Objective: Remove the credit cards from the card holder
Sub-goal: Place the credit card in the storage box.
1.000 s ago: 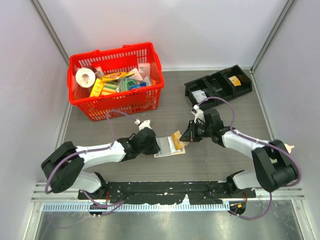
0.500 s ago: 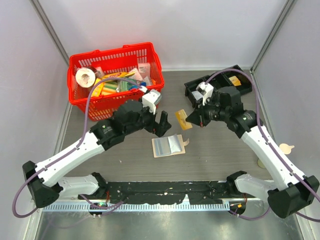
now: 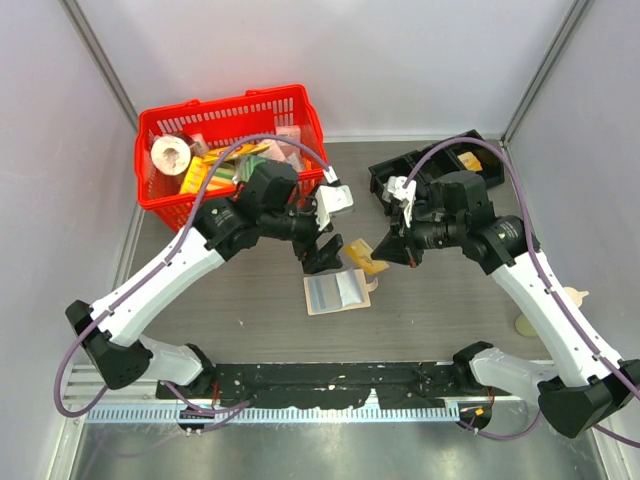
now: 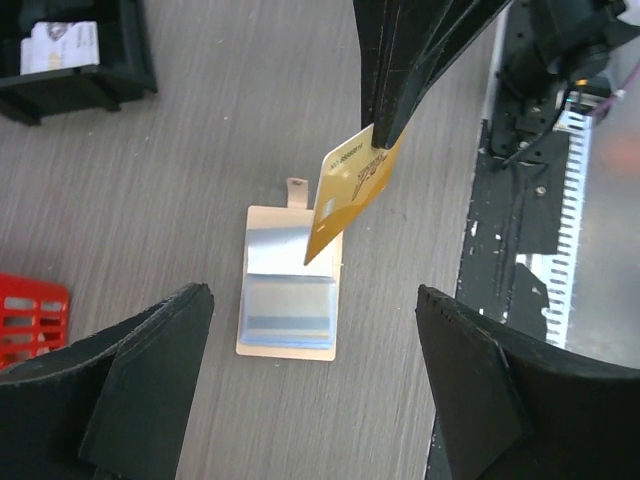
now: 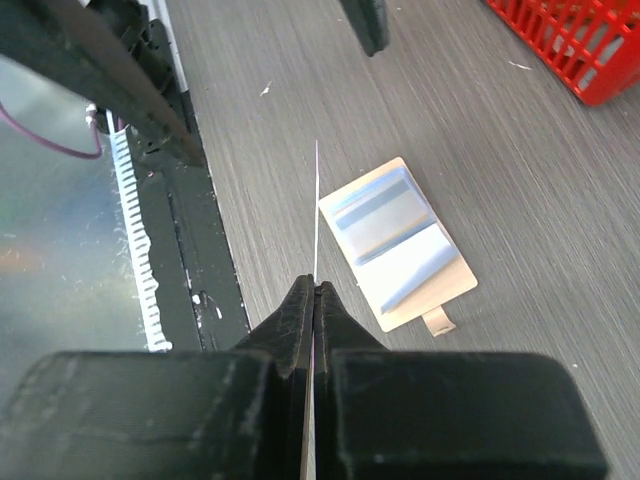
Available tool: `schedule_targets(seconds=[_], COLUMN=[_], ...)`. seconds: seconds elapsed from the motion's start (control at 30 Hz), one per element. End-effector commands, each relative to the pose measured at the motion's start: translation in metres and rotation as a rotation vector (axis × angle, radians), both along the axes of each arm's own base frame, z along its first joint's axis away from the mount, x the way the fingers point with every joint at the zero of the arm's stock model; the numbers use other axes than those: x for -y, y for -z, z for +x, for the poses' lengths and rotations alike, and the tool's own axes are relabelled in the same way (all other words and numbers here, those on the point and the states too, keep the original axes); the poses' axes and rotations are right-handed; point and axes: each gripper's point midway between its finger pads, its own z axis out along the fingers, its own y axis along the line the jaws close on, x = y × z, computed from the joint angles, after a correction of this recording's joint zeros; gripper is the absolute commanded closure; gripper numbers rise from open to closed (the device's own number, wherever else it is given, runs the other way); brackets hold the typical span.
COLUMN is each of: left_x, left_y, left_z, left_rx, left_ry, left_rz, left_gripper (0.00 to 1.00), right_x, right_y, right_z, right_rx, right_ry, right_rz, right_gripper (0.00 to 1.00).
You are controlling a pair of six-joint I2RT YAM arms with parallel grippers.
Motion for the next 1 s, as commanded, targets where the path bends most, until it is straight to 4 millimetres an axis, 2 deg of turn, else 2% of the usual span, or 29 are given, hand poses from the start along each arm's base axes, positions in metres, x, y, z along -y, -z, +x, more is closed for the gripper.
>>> schedule_targets(seconds=[0.0, 0.17, 0.3, 0.5, 0.83, 0.97], left_x=[0.005, 0.022, 0.03, 0.035, 0.041, 0.042], left_y=[-0.028, -0.032, -0.031, -0.033, -0.023, -0.02], left_z=[-0.018, -0.024, -0.03, -0.034, -0.034, -0.034], left_rx=[0.007, -0.06, -0.129, -0.177, -0.224, -0.235], left_ry=[0.197, 0.266, 0.309, 0.345, 0.354, 0.356], left_rz=[-0.11, -0.169, -0.184, -0.2, -0.196, -0.189], left_gripper=[0.16, 0.3, 0.36, 0.45, 0.61, 0.71], right_x=[-0.007, -0.01, -0.012, -0.015, -0.019, -0.02], right_y=[-0.019, -0.019, -0.018, -0.016, -0.015, -0.014], right_z=[-0.014, -0.016, -0.017, -0.018, -0.019, -0.019], right_rx=[0.076, 0.084, 0.084, 0.083, 0.082, 0.076], right_ry=[-0.118, -0.144, -0.153, -0.167, -0.178, -0.182], right_rz=[0.034, 0.032, 0.03, 0.025, 0.025, 0.022], right_gripper=[0.99, 0.99, 0.99, 0.99, 0.99, 0.99])
